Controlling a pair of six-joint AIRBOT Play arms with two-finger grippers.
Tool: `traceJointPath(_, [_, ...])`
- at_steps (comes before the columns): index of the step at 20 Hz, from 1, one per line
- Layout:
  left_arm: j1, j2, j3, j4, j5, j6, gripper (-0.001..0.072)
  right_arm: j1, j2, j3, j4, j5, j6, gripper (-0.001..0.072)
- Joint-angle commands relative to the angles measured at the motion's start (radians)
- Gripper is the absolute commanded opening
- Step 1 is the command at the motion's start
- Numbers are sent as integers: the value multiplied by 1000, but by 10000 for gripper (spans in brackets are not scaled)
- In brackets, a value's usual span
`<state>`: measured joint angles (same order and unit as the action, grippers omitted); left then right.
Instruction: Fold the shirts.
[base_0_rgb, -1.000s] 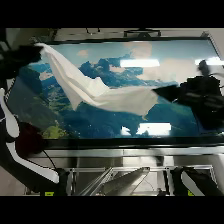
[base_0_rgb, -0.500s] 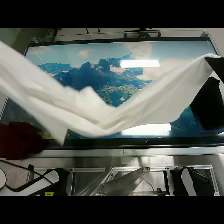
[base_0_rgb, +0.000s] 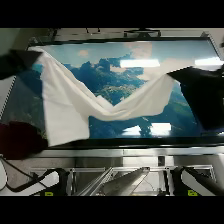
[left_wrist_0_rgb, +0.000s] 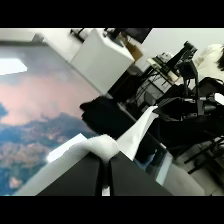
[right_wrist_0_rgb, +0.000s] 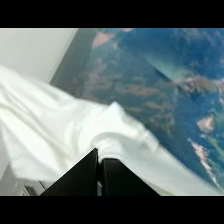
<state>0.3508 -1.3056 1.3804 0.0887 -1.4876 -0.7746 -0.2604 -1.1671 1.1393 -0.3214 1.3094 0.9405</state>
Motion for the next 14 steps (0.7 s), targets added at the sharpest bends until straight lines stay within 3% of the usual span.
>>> traceJointPath(1, [-78,-176,-135,175,77,44,25,69,-260,-6,-69,-64,-20,95])
traceJointPath(2, [-80,-239,-155,205,79,44,25,68,-329,-6,-69,-89,-20,283])
traceJointPath(3, [-74,-298,-166,218,84,44,25,61,-387,-5,-68,-112,-21,366])
traceJointPath(9, [41,-547,-164,91,66,42,24,-30,-503,-2,-133,-87,-21,383])
traceJointPath(11, [73,-573,-164,95,39,43,25,-43,-502,-2,-189,-98,-19,560])
traceJointPath(14, [100,-584,-164,101,3,45,25,-29,-503,-3,-200,-90,-21,569])
